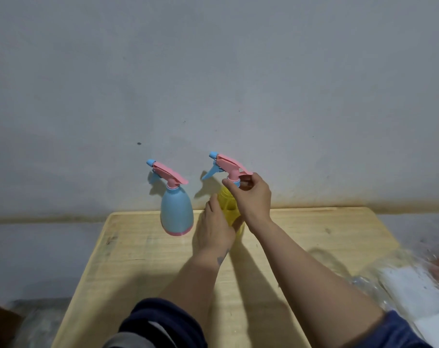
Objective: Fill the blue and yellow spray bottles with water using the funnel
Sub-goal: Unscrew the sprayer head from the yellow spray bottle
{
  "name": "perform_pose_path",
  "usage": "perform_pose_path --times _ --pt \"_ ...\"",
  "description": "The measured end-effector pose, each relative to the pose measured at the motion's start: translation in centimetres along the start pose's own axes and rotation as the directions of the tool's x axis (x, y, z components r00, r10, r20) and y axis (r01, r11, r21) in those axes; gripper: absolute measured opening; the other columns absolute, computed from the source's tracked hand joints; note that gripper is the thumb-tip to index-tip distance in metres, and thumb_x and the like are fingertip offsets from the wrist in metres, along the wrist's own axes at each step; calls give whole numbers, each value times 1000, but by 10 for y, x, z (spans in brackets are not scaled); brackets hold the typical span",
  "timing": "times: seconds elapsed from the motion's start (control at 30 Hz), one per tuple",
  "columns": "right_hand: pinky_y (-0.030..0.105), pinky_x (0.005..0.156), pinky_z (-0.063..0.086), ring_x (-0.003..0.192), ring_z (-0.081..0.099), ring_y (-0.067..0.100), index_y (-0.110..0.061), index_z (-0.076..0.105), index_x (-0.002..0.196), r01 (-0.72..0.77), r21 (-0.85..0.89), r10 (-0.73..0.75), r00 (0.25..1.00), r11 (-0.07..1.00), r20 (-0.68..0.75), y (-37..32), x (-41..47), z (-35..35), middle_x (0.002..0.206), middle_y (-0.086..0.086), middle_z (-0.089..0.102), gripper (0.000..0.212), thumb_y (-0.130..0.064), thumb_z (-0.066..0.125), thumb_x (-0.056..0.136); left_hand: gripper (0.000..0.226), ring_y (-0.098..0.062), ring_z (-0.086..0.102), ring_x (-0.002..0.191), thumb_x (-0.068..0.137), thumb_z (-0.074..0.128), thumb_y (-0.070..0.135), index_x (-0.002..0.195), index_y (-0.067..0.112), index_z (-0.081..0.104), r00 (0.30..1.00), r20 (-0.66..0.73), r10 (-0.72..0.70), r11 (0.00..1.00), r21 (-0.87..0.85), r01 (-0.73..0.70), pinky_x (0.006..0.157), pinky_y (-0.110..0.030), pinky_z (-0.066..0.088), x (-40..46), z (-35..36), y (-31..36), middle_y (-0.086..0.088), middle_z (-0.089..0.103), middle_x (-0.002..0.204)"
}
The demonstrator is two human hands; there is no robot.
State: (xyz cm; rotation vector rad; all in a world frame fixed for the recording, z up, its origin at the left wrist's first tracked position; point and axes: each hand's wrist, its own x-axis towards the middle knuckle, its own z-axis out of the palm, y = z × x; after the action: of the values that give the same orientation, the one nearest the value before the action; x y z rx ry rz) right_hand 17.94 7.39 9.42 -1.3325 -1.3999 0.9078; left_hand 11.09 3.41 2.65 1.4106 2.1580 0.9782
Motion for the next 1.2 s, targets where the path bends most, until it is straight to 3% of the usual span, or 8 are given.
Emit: perform_pose_path --times 0.17,0.33,0.5,0.6,0.77,0.87,0.97,1.2 --pt "28 75 51 77 66 12 -15 69 90 -8 9 8 1000 1000 17 -17 -14 -9 80 -3 70 28 -33 80 71 70 -23 62 103 69 65 67 126 40 35 999 46 -27 998 -57 30 76 -33 49 -29 -29 8 11 62 117" --pt "36 83 54 76 69 15 -13 69 91 -107 137 78 975 985 206 -33 -50 -29 80 2 74 20 -24 78 77 63 -9 63 100 58 66 75 113 48 48 983 183 26 964 -266 24 89 -40 52 -69 -60 -2 20 66 106" --pt "40 97 48 98 63 19 -24 68 103 -142 123 73 894 982 443 -48 -96 -52 108 5 70 27 -36 44 99 78 -7 64 102 46 67 84 110 41 56 963 265 49 908 -414 67 94 -42 52 -119 -84 -1 17 68 105" --pt "40 98 48 109 58 20 -20 52 124 -212 155 143 918 965 371 -54 -124 -57 120 4 61 34 -40 44 98 66 -7 62 102 57 69 75 112 43 49 971 238 31 931 -361 58 92 -39 52 -144 -94 2 17 65 107" --pt "24 71 45 84 56 13 -12 57 110 -33 125 8 980 992 198 -63 -173 -67 91 -1 60 36 -35 69 85 68 -9 60 98 68 69 65 124 36 43 984 174 42 987 -162 -14 81 -34 52 -180 -106 13 19 60 109" --pt "25 75 42 94 53 17 -14 61 111 -30 125 -2 969 992 249 -68 -186 -74 95 -3 59 26 -32 55 95 71 -10 59 97 69 69 65 129 37 42 988 149 40 992 -128 -20 76 -30 49 -195 -111 17 18 60 111" --pt "32 99 39 123 45 17 -17 43 142 -174 199 98 934 964 344 -71 -192 -81 133 -5 49 53 -42 50 95 73 -13 61 97 67 66 71 128 38 42 992 127 24 997 -69 -15 76 -31 51 -206 -118 16 17 61 113" --pt "27 73 45 89 60 18 -7 64 103 -127 115 123 992 985 42 -70 -198 -90 94 1 63 40 -28 80 73 82 -19 59 109 69 67 69 136 35 35 995 91 32 993 108 -42 77 -31 49 -226 -115 16 14 58 125"
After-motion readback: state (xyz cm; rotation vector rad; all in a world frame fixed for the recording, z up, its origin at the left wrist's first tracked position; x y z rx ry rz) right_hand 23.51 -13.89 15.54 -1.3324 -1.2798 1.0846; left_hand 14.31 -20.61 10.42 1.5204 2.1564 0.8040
